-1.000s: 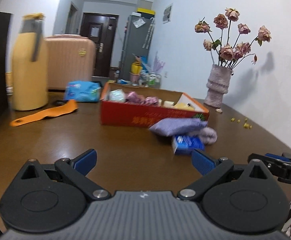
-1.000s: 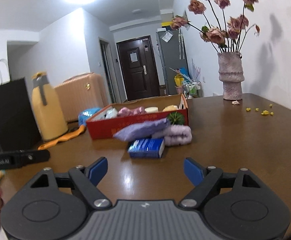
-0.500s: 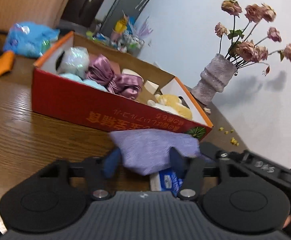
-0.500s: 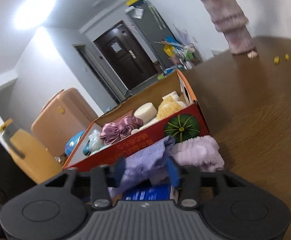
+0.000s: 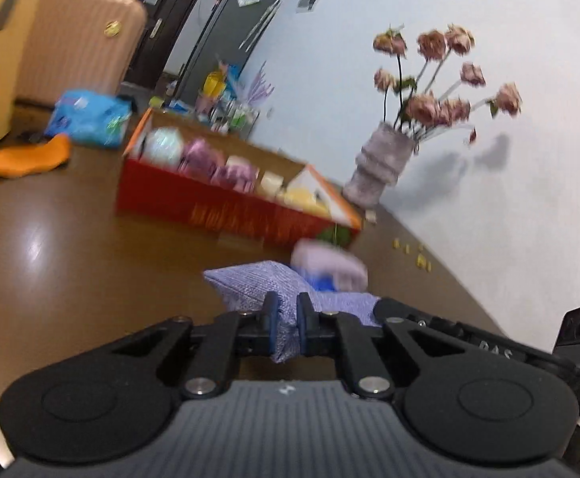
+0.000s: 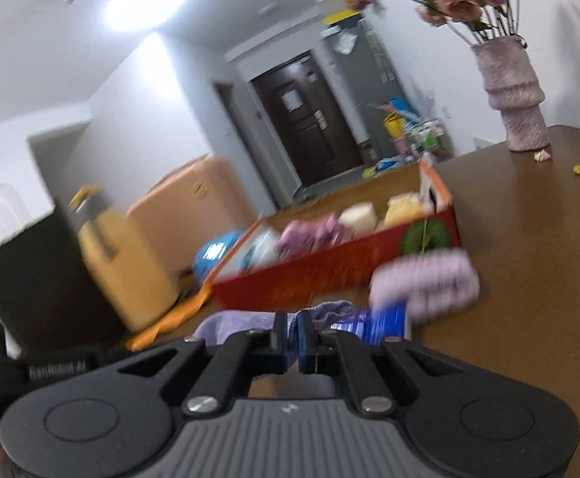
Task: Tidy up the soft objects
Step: 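Lift the lavender cloth with both grippers and carry it over the box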
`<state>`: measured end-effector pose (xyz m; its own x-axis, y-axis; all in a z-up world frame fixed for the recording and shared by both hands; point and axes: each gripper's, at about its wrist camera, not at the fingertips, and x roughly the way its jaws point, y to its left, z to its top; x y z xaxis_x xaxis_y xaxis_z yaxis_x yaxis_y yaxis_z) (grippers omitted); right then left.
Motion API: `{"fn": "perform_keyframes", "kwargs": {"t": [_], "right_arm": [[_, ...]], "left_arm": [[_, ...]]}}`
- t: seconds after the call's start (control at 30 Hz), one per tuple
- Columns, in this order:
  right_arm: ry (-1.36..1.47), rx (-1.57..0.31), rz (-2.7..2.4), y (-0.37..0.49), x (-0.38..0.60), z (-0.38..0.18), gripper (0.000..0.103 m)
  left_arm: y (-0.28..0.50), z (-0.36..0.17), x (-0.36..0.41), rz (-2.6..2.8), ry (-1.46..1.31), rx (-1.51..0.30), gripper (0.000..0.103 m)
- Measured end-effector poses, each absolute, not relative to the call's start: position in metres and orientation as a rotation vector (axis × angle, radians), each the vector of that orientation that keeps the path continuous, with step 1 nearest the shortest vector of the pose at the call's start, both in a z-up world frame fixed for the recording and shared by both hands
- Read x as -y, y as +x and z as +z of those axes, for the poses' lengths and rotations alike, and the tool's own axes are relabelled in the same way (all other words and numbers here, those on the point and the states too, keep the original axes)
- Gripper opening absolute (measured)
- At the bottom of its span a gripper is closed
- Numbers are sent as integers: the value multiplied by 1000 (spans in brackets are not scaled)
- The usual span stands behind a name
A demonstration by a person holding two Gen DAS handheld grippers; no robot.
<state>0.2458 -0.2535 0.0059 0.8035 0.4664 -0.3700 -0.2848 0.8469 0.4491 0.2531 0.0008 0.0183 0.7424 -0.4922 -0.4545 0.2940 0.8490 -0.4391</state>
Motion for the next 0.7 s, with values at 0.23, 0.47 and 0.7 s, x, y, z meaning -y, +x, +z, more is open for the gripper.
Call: {"fn": "perform_keyframes", "kwargs": {"t": [0.23, 0.47, 0.7], "right_arm": [[387, -621, 347, 178, 250, -23, 12], [348, -548, 259, 190, 252, -21, 44], [128, -553, 238, 209, 212, -34, 43]], "left_arm": [[195, -4, -7, -421, -296, -652, 36], [210, -2, -23, -367, -416, -644, 52], [218, -17, -15, -401, -405, -701, 20]]}}
